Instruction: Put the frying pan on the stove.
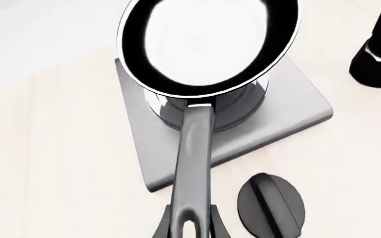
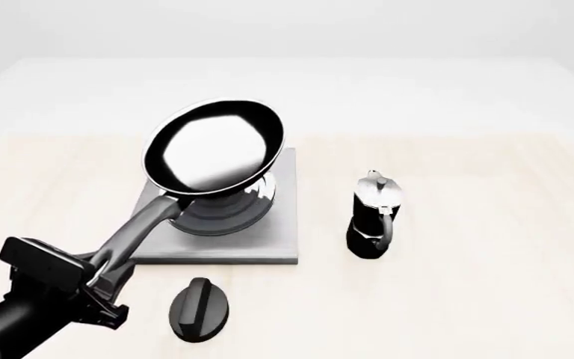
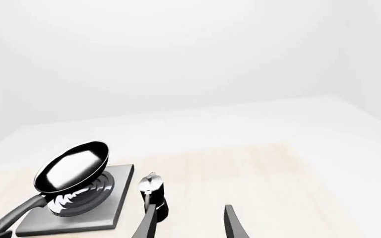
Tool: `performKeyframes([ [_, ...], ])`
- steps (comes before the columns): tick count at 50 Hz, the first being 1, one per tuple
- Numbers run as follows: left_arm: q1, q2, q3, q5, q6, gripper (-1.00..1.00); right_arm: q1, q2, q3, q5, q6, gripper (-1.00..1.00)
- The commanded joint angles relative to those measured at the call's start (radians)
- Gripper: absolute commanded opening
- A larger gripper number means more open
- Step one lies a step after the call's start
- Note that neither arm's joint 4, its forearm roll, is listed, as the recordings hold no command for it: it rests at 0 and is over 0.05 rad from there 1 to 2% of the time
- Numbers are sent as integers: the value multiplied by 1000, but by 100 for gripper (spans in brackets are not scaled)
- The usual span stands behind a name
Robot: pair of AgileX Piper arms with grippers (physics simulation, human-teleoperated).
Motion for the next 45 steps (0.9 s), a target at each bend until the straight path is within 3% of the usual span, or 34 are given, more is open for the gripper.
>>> performKeyframes([
  [1,3,-39,-7,-11,2,-100,5,0,7,0,-8,100],
  [45,25,82,8,-105,57,-100,5,0,6,0,-10,100],
])
